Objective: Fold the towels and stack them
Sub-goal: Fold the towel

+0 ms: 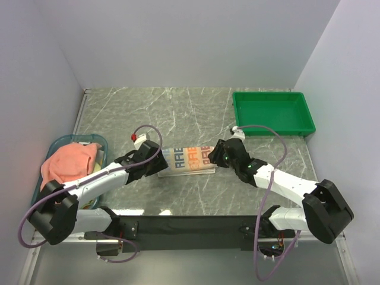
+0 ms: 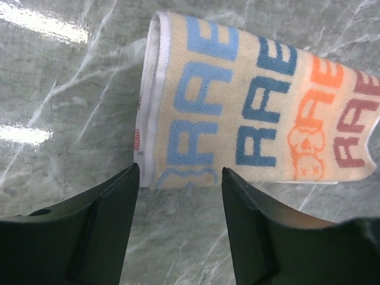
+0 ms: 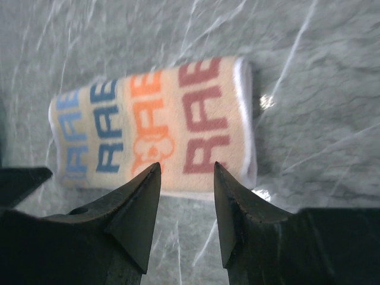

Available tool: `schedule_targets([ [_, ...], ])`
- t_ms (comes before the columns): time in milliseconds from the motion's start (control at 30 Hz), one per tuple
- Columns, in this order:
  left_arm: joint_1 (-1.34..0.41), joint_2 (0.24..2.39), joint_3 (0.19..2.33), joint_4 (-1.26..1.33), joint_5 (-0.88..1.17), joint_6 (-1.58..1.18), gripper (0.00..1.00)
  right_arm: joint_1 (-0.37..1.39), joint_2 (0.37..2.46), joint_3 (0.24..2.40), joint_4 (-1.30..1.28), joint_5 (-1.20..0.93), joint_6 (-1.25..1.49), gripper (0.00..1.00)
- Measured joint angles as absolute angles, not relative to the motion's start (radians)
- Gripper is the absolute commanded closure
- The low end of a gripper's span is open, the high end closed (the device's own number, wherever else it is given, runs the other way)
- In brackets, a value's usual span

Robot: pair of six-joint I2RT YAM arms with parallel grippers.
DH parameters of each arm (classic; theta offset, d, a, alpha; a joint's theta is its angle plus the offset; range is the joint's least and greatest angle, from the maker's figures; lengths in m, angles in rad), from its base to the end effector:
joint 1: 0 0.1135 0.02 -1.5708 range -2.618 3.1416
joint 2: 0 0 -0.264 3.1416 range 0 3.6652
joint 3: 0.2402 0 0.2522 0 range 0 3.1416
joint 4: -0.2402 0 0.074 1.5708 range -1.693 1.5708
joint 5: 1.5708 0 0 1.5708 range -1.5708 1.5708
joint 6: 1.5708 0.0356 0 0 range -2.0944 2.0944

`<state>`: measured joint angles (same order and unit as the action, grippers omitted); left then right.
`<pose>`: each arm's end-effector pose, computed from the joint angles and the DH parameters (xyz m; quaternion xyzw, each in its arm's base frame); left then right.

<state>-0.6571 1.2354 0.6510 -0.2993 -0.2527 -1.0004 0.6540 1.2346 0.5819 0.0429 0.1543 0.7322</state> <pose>0.1949 -0.1391 0.1938 -0.2014 0.9131 -0.1661 0.3133 0.2045 0.1498 0.1991 0.0702 0.8821 0.2419 0.3982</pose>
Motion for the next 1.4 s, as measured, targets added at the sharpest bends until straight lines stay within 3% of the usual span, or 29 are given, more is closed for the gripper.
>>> schedule_targets([
  [200, -0.659, 1.325, 0.651, -0.291, -0.252, -1.001, 0.46, 0.595, 1.233, 0.548, 0.059, 0.142, 0.77, 0.51],
  [433, -0.661, 1.385, 0.651, -0.292, -0.253, -1.008, 0.77, 0.579, 1.27, 0.536, 0.07, 0.104, 0.795, 0.5],
  [533, -0.662, 1.383, 0.651, -0.289, -0.252, -1.01, 0.84, 0.573, 1.297, 0.534, 0.074, 0.09, 0.801, 0.51],
  [600, -0.662, 1.38, 0.651, -0.289, -0.252, -1.01, 0.86, 0.572, 1.314, 0.534, 0.078, 0.083, 0.803, 0.53],
  [700, -0.662, 1.375, 0.651, -0.288, -0.252, -1.009, 0.9, 0.571, 1.328, 0.534, 0.079, 0.076, 0.804, 0.68],
  [733, -0.662, 1.375, 0.651, -0.288, -0.252, -1.009, 0.91, 0.571, 1.328, 0.534, 0.08, 0.076, 0.804, 0.8],
  [867, -0.662, 1.375, 0.65, -0.288, -0.252, -1.009, 0.95, 0.571, 1.325, 0.535, 0.079, 0.074, 0.8, 1.0],
  [1400, -0.663, 1.369, 0.632, -0.273, -0.249, -1.033, 0.98, 0.571, 1.23, 0.443, 0.041, 0.069, 0.838, 0.96],
])
